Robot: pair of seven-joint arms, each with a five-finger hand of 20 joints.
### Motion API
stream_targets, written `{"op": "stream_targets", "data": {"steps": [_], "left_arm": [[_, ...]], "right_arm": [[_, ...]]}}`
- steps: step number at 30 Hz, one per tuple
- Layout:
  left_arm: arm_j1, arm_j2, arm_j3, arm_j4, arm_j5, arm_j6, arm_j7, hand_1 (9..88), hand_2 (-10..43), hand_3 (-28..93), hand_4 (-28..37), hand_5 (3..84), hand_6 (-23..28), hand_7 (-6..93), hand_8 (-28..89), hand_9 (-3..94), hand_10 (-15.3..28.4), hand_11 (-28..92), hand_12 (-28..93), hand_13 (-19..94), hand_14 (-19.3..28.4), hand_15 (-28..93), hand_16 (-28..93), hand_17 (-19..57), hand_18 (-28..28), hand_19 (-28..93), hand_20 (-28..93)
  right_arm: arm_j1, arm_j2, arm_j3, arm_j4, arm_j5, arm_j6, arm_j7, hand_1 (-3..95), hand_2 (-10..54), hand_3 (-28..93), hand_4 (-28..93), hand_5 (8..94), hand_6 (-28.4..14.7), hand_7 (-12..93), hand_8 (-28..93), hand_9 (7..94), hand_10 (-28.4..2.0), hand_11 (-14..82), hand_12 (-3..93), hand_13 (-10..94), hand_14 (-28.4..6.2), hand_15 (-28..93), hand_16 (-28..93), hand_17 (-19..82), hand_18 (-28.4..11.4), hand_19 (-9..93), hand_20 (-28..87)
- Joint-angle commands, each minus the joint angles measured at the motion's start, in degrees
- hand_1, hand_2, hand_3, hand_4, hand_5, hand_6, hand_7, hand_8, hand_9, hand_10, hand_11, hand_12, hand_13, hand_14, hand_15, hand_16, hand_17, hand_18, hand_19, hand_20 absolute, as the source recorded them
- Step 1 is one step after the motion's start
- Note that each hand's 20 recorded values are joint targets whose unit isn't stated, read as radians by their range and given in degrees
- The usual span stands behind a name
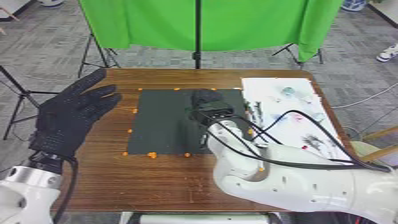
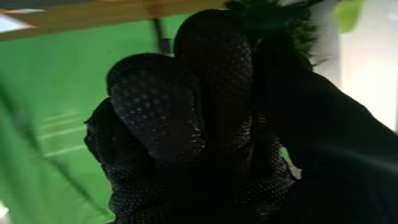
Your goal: Arrange flowers
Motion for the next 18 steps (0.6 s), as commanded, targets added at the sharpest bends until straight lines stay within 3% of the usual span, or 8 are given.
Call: {"op": "stream_targets", "data": {"steps": [1,5,8,9,12,14,16,18], "left_arm": [[-4.5,3.59,0.88,0.98,-0.21,-2.69,1.13,22.2,6.5,78,-24.6,34.1,8.5,16.3,-11,32.2,21.2,25,11,23,28.0,44,-7,-11.2,28.4,56,3],[-6.3,4.5,1.74,1.35,-0.29,-3.11,0.88,22.2,6.5,78,-24.6,34.1,8.5,16.3,-11,32.4,21.3,25,11,23,28.0,44,-7,-11.1,28.4,56,3],[-15.9,3.32,6.29,4.85,-0.38,-7.28,-6.94,22.2,6.4,78,-24.6,34.1,8.4,16.3,-11,32.4,21.4,25,11,23,28.1,44,-7,-11.0,28.4,57,3],[-16.0,2.88,6.44,4.81,-0.41,-7.28,-8.02,22.2,6.4,78,-24.6,34.1,8.5,16.3,-11,32.4,21.4,25,11,23,28.1,44,-7,-11.0,28.4,57,3],[-14.2,3.98,5.77,3.95,-0.42,-6.4,-4.47,22.2,6.4,78,-24.6,34.1,8.5,16.3,-11,32.4,21.4,25,11,23,28.2,44,-7,-11.0,28.4,57,3],[-14.6,3.96,6.0,4.03,-0.37,-6.72,-4.62,22.3,6.4,78,-24.6,34.1,8.4,16.3,-11,32.4,21.4,25,11,23,28.1,44,-7,-11.0,28.4,57,3],[-12.6,4.88,5.36,3.21,-0.35,-5.95,-2.14,22.3,6.4,78,-24.6,34.1,8.5,16.3,-11,32.4,21.4,25,11,23,28.2,44,-7,-10.9,28.4,57,3],[-11.9,5.04,4.95,2.99,-0.31,-5.68,-1.18,22.3,6.4,78,-24.7,34.1,8.5,16.3,-11,32.4,21.4,25,11,23,28.2,44,-7,-11.0,28.4,57,3]], "right_arm": [[10.7,-11.1,-6.7,3.0,7.7,4.6,1.0,54.8,-9.5,72,-28,87.4,-3.6,25,16,93.7,-11.1,37.2,21.5,88,-8.2,60,21,55,-20.1,93,34],[12.6,-13.9,-9.1,5.3,11.7,5.6,1.4,54.6,-9.5,72,-28,87.4,-3.5,25,16,93.7,-10.9,37.5,21.4,88,-8.1,60,21,55,-20.1,93,34],[9.4,-13.9,-7.0,6.5,13.5,4.8,4.1,54.6,-9.5,72,-28,87.5,-3.5,25,15,93.7,-10.8,37.5,21.4,88,-8.0,60,21,55,-20.1,93,35],[7.6,-14.1,-6.0,6.7,14.3,3.4,3.5,54.5,-9.5,72,-28,87.5,-3.4,25,15,93.7,-10.7,37.6,21.4,88,-8.0,60,21,55,-20.2,93,35],[9.8,-15.0,-9.1,7.7,17.4,4.3,2.2,54.2,-9.5,71,-28,87.9,-3.1,25,14,93.7,-10.4,37.8,21.3,88,-8.0,60,20,54,-20.3,93,35],[9.1,-15.1,-9.2,8.5,18.0,3.2,2.9,53.8,-9.5,71,-28,88.1,-2.8,24,13,93.7,-10.4,37.9,21.2,88,-8.0,60,20,54,-20.4,93,35],[10.4,-15.3,-11.0,9.3,19.6,4.1,2.3,53.7,-9.5,70,-28,88.4,-2.5,24,12,93.7,-10.3,38.1,21.0,88,-8.0,60,20,54,-20.4,93,35],[10.6,-15.6,-11.5,10.1,20.1,3.5,2.0,53.7,-9.5,69,-28,89.0,-2.0,23,10,93.7,-10.3,39.2,20.4,88,-8.1,60,20,54,-20.4,93,35]]}}
